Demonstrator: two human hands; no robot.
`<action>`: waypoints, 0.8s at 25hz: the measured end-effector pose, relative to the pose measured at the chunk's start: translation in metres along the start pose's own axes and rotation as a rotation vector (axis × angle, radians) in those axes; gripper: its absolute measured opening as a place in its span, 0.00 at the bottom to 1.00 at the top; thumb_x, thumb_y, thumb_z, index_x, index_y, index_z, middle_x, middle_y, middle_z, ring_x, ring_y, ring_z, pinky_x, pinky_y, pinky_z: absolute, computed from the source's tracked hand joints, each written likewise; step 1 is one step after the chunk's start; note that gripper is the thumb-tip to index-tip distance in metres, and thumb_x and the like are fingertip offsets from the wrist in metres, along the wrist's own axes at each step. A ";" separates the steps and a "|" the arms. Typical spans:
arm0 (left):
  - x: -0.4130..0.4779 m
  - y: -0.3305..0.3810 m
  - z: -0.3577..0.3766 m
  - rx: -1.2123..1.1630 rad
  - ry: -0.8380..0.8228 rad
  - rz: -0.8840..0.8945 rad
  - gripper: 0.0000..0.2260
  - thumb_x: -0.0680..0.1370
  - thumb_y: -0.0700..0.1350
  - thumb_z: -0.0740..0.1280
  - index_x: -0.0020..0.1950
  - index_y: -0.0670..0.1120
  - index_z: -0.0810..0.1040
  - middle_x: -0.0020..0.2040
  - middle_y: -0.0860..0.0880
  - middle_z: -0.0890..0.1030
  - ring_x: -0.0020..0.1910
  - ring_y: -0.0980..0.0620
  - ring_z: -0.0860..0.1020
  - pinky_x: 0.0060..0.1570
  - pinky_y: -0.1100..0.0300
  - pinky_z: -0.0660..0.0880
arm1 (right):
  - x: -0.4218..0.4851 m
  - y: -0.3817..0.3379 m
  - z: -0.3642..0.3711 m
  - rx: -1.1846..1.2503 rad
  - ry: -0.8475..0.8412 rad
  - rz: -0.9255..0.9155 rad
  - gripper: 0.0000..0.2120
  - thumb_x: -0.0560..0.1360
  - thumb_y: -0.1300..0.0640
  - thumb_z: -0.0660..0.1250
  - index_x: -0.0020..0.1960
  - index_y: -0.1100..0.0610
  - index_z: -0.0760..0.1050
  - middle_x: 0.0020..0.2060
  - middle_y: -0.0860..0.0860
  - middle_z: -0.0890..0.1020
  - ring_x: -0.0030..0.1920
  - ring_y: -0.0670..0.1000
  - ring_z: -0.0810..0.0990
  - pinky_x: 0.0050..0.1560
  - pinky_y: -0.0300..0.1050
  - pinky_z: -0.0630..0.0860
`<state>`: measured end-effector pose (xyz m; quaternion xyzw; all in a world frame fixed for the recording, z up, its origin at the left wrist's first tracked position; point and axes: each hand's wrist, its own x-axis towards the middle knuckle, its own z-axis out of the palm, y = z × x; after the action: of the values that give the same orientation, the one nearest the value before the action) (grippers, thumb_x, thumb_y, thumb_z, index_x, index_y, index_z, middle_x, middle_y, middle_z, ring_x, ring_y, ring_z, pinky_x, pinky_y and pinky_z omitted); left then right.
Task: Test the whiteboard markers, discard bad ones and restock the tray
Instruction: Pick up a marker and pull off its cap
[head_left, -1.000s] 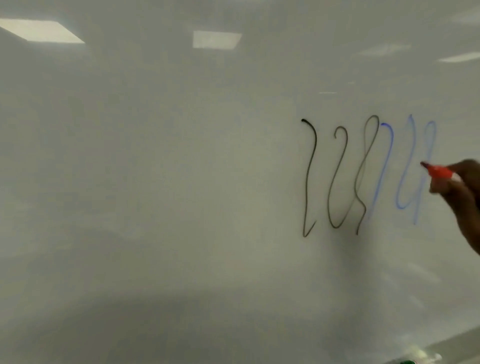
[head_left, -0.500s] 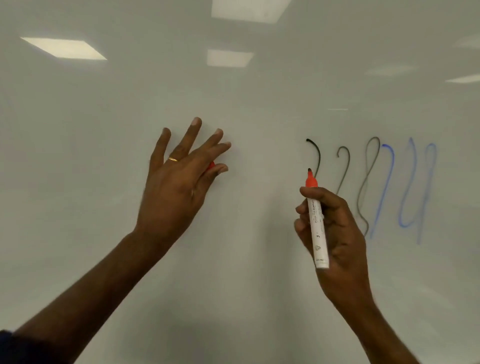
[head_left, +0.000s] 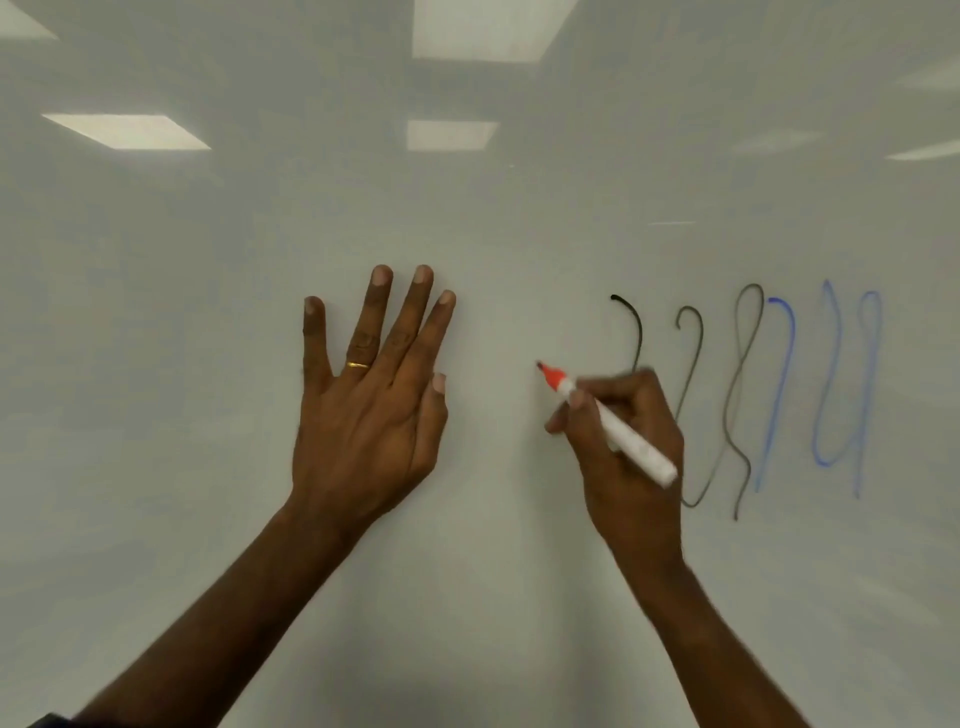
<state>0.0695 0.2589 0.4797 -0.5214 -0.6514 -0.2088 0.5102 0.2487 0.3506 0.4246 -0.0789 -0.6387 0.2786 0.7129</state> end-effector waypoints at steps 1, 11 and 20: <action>0.000 0.000 -0.001 -0.002 0.005 0.004 0.27 0.82 0.51 0.46 0.81 0.50 0.45 0.83 0.50 0.46 0.82 0.47 0.44 0.77 0.35 0.43 | -0.026 0.009 -0.003 0.004 -0.029 0.032 0.03 0.77 0.51 0.70 0.47 0.49 0.76 0.37 0.52 0.84 0.38 0.50 0.84 0.37 0.44 0.79; -0.005 -0.004 0.011 -0.102 0.277 0.097 0.22 0.85 0.46 0.59 0.79 0.46 0.61 0.72 0.49 0.74 0.79 0.46 0.61 0.75 0.31 0.53 | 0.033 -0.015 -0.028 -0.043 -0.008 -0.015 0.06 0.78 0.60 0.70 0.54 0.60 0.78 0.42 0.54 0.85 0.45 0.52 0.86 0.46 0.44 0.82; -0.015 -0.002 0.004 -0.465 0.425 -0.019 0.13 0.79 0.47 0.71 0.63 0.48 0.81 0.59 0.49 0.84 0.66 0.51 0.77 0.69 0.45 0.70 | -0.159 0.039 -0.054 0.020 -0.038 0.612 0.22 0.61 0.39 0.80 0.47 0.53 0.86 0.42 0.56 0.87 0.46 0.59 0.86 0.50 0.45 0.81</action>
<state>0.0654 0.2545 0.4655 -0.5627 -0.4696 -0.4611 0.5003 0.2839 0.3164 0.2593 -0.2552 -0.5959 0.4880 0.5845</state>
